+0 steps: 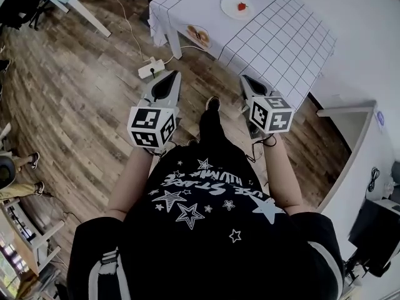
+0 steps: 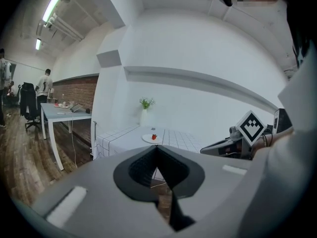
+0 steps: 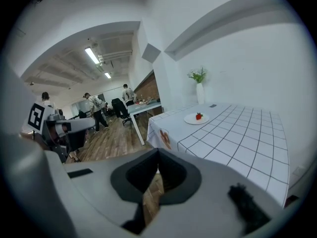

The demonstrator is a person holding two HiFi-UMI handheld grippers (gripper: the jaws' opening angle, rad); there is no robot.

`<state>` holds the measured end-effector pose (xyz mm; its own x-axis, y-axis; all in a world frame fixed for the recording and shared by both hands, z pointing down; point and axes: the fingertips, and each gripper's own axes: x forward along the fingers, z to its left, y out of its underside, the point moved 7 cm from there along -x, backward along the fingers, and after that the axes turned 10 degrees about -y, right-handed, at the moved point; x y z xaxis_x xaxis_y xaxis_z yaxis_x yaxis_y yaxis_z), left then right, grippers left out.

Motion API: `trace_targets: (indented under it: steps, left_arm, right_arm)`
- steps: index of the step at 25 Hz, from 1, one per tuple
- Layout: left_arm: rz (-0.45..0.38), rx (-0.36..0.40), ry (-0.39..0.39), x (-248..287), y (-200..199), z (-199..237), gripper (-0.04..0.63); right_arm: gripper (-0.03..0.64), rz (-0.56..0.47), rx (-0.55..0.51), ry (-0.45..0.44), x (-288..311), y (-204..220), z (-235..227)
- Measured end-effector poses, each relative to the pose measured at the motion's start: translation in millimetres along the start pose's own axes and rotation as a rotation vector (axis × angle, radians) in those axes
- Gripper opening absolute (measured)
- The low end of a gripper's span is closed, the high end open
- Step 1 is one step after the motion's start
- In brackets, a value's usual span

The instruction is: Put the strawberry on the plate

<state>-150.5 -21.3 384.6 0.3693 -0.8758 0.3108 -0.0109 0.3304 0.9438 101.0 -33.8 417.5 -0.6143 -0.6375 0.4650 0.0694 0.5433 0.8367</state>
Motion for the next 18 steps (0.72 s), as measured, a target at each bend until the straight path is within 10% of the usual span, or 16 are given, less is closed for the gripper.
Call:
trace_targets:
  steps: [18]
  left_arm:
    - [-0.051, -0.021, 0.049, -39, 2, -26, 0.009]
  right_arm:
    - [0.014, -0.01, -0.051, 0.034, -58, 8, 31]
